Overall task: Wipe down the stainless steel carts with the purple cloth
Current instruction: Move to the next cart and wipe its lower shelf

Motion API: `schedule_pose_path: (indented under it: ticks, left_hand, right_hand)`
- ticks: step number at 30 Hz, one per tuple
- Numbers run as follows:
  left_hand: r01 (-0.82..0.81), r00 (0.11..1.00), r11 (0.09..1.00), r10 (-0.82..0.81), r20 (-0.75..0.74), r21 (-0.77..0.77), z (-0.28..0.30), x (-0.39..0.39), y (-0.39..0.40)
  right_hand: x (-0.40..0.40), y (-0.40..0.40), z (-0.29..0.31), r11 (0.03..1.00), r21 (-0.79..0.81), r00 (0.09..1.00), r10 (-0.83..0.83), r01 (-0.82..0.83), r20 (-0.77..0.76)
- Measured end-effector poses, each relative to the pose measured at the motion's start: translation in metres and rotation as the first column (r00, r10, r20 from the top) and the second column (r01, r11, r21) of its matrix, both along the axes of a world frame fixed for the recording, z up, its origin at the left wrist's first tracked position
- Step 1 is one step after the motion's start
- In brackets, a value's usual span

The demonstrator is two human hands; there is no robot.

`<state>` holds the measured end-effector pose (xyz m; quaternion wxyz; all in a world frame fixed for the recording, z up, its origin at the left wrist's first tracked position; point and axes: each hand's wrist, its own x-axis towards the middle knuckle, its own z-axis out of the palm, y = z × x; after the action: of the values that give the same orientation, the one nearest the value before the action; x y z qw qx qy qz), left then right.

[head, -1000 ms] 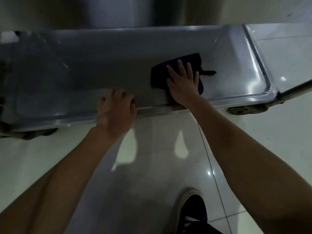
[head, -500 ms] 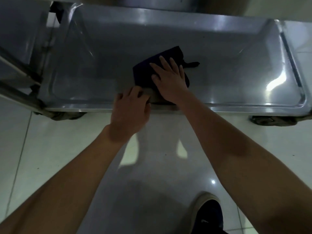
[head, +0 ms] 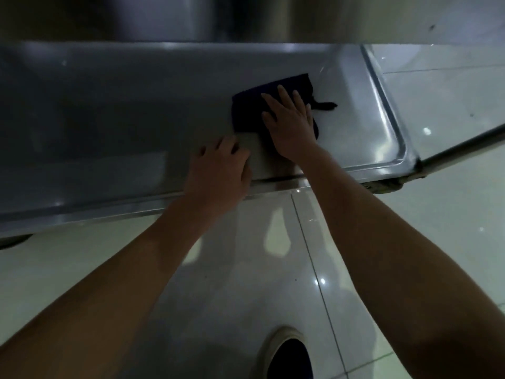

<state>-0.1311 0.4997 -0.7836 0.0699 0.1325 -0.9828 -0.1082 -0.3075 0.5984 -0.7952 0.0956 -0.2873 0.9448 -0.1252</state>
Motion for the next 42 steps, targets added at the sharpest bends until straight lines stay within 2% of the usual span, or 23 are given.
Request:
schedule_pose_path:
  ticks: [7,10,15,24,28,30,32,37,42]
  left_hand:
    - [0.112,0.994,0.992,-0.112,0.000,0.050,0.007,-0.066,0.054]
    - [0.127,0.990,0.992,-0.128,0.053,0.022,0.005,-0.079,0.068]
    - [0.119,0.990,0.992,-0.115,0.079,-0.048,0.001,-0.076,0.071]
    - [0.166,0.973,0.986,-0.162,0.164,-0.009,0.000,-0.070,0.072]
    - [0.174,0.960,0.985,-0.169,0.222,-0.003,0.001,-0.067,0.072]
    - [0.175,0.956,0.985,-0.172,0.238,0.009,0.002,-0.060,0.072]
    - [0.169,0.962,0.986,-0.167,0.217,0.009,0.006,-0.045,0.069]
    - [0.120,0.987,0.992,-0.122,0.106,0.031,0.018,0.015,0.046]
    - [0.078,0.993,0.997,-0.078,0.092,0.001,0.017,0.077,0.000]
  right_hand:
    - [-0.074,0.088,0.006,0.981,0.014,0.981,-0.196,0.196,-0.007]
    - [-0.095,0.114,0.007,0.963,0.037,0.964,-0.265,0.266,-0.027]
    - [-0.102,0.129,0.007,0.969,0.047,0.970,-0.241,0.242,-0.022]
    - [-0.054,0.184,0.012,0.965,0.059,0.966,-0.254,0.256,-0.042]
    - [-0.032,0.198,0.013,0.962,0.196,0.981,-0.179,0.189,-0.071]
    - [-0.015,0.200,0.014,0.960,0.133,0.968,-0.234,0.245,-0.094]
    - [0.002,0.197,0.015,0.956,0.072,0.954,-0.277,0.286,-0.110]
    - [0.037,0.182,0.014,0.950,0.073,0.952,-0.299,0.304,-0.065]
    - [0.085,0.132,0.012,0.965,0.096,0.970,-0.238,0.242,-0.051]
